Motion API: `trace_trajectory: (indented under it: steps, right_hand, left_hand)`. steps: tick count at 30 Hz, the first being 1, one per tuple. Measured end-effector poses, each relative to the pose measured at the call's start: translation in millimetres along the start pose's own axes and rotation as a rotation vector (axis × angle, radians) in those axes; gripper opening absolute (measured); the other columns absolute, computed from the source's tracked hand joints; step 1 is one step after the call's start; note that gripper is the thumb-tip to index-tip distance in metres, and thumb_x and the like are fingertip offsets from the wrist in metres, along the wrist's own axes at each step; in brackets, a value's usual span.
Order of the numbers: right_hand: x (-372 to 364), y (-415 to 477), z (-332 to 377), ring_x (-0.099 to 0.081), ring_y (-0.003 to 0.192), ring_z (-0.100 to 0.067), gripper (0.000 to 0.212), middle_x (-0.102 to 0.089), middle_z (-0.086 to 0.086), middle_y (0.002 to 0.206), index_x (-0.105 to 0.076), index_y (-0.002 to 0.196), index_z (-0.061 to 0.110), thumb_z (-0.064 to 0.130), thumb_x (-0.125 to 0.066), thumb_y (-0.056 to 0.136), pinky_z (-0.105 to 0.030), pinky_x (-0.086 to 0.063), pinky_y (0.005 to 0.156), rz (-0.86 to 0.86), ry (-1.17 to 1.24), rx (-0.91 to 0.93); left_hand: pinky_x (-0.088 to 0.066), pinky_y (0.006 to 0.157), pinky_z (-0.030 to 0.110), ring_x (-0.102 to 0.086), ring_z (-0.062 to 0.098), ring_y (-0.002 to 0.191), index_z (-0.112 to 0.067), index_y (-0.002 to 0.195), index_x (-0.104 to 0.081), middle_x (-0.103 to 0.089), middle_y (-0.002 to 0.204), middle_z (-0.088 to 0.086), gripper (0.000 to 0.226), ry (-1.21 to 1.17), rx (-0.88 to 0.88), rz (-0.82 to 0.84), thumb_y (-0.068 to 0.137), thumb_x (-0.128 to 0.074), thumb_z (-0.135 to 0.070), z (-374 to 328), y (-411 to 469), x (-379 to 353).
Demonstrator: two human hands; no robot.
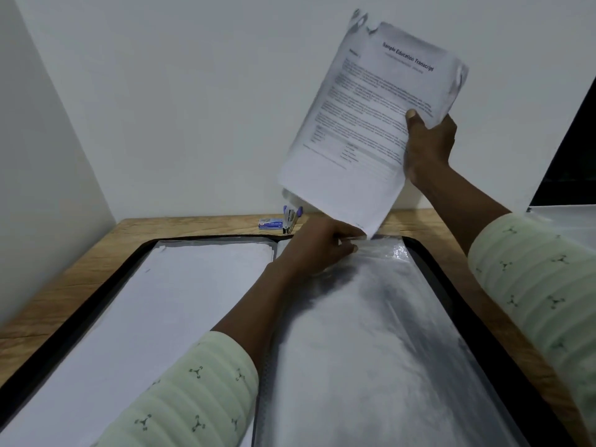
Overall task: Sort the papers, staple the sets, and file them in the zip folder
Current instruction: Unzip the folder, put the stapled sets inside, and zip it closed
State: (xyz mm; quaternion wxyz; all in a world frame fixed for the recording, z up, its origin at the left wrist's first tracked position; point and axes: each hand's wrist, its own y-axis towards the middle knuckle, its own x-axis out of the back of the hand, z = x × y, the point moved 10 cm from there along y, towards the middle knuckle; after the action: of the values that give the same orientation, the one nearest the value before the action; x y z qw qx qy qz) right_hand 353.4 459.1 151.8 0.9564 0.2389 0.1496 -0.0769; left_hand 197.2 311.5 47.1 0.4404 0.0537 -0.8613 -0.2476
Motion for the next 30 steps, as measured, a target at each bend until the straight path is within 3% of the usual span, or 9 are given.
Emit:
trace_trajectory:
  steps: [7,10,14,17,20,22,24,26,30]
  right_hand:
    - [3,10,-18,-0.067,0.102,-0.018,0.034,-0.069,-0.002,0.113,-0.062,0.121,0.011,0.020,-0.069,0.089,-0.038,-0.055,0.093,0.207,-0.215,-0.093]
    - [-13,0,-38,-0.066,0.107,-0.022,0.040,-0.066,-0.009,0.124,-0.059,0.129,0.004,0.008,-0.067,0.091,-0.039,-0.053,0.096,0.448,-0.206,-0.243]
    - [-28,-27,-61,-0.066,0.113,-0.025,0.049,-0.068,-0.008,0.125,-0.058,0.131,0.007,-0.003,-0.068,0.084,-0.038,-0.054,0.096,0.720,-0.284,-0.396]
    - [-25,-48,-81,-0.067,0.110,-0.022,0.046,-0.069,-0.004,0.122,-0.059,0.129,0.012,-0.006,-0.064,0.086,-0.037,-0.056,0.093,0.789,-0.221,-0.485]
    - [-18,-72,-104,-0.066,0.111,-0.021,0.047,-0.068,-0.003,0.125,-0.056,0.131,0.014,-0.008,-0.058,0.090,-0.036,-0.056,0.092,0.865,-0.217,-0.580]
    - [-12,-76,-114,-0.065,0.111,-0.022,0.047,-0.066,-0.006,0.126,-0.056,0.132,0.011,-0.012,-0.053,0.090,-0.032,-0.057,0.088,0.821,-0.230,-0.593]
    - [-5,-69,-118,-0.061,0.116,-0.028,0.049,-0.062,-0.012,0.132,-0.054,0.135,0.005,-0.015,-0.052,0.090,-0.037,-0.053,0.094,0.742,-0.234,-0.563]
    - [-3,-63,-116,-0.058,0.122,-0.030,0.050,-0.059,-0.013,0.136,-0.051,0.138,0.003,-0.012,-0.055,0.090,-0.038,-0.050,0.100,0.733,-0.212,-0.555]
    - [-5,-62,-109,-0.062,0.116,-0.023,0.051,-0.062,-0.008,0.131,-0.052,0.137,0.006,-0.007,-0.059,0.088,-0.030,-0.054,0.093,0.857,-0.196,-0.571]
  left_hand:
    - [-0.050,0.067,0.024,-0.060,0.001,0.061,-0.022,0.091,-0.077,-0.071,0.069,-0.002,0.010,-0.097,0.165,-0.032,0.081,-0.078,-0.022,31,-3,13]
    - [-0.050,0.062,0.030,-0.056,0.006,0.058,-0.019,0.079,-0.076,-0.070,0.068,0.005,0.009,-0.115,0.216,-0.022,0.080,-0.071,-0.011,41,-6,16]
    - [-0.047,0.070,0.032,-0.057,0.012,0.068,-0.016,0.075,-0.074,-0.069,0.080,-0.001,0.010,-0.083,0.217,-0.064,0.081,-0.068,-0.010,42,-5,18]
    - [-0.047,0.071,0.029,-0.060,0.017,0.074,-0.012,0.079,-0.074,-0.069,0.081,-0.001,0.004,-0.102,0.235,-0.028,0.082,-0.073,-0.012,44,-3,11]
    - [-0.043,0.067,0.024,-0.055,0.010,0.069,-0.011,0.080,-0.072,-0.067,0.071,-0.002,0.005,-0.133,0.242,-0.053,0.084,-0.073,-0.013,45,-3,13]
    - [-0.043,0.064,0.023,-0.055,0.007,0.066,-0.011,0.080,-0.071,-0.068,0.071,0.007,0.006,-0.146,0.233,-0.071,0.084,-0.074,-0.015,42,-4,15]
    - [-0.041,0.059,0.016,-0.053,0.001,0.059,-0.013,0.080,-0.071,-0.069,0.069,0.009,0.008,-0.161,0.224,-0.071,0.081,-0.077,-0.018,42,-6,18]
    - [-0.038,0.056,0.013,-0.053,-0.002,0.056,-0.020,0.082,-0.073,-0.069,0.066,0.003,0.013,-0.165,0.237,-0.049,0.075,-0.084,-0.024,48,-7,24]
    - [-0.040,0.058,0.018,-0.053,-0.002,0.055,-0.024,0.082,-0.074,-0.062,0.059,-0.009,0.018,-0.134,0.337,0.051,0.071,-0.088,-0.027,73,-12,33]
